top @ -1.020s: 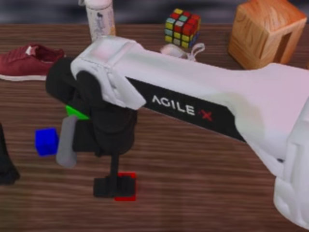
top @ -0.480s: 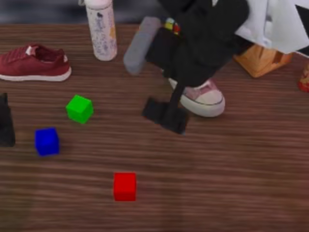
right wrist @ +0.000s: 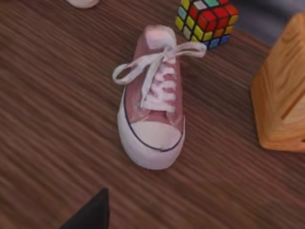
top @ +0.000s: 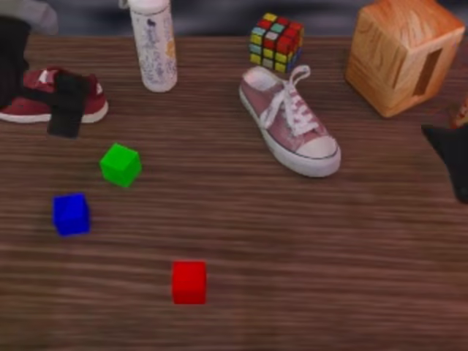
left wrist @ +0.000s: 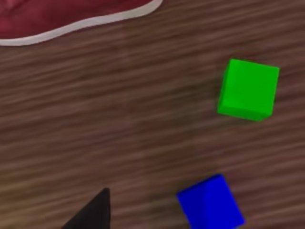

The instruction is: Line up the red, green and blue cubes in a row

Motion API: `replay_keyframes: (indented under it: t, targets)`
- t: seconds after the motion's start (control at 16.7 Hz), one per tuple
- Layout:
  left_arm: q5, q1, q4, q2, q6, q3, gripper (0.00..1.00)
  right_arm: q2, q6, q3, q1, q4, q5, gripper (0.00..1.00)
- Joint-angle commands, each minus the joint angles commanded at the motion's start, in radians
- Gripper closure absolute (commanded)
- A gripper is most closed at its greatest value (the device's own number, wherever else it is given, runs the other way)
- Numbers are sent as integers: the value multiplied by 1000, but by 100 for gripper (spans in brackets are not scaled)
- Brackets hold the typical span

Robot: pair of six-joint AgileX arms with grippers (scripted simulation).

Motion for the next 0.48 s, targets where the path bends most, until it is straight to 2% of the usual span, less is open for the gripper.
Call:
replay_keyframes:
  t: [0.24,0.48]
  targets:
    - [0,-35,-203,371,38,311,0,-410,101,-406,-159,217,13,0]
    - [-1,-63,-353,660,68,567,0,-726,173,-713,-279,398,37,0]
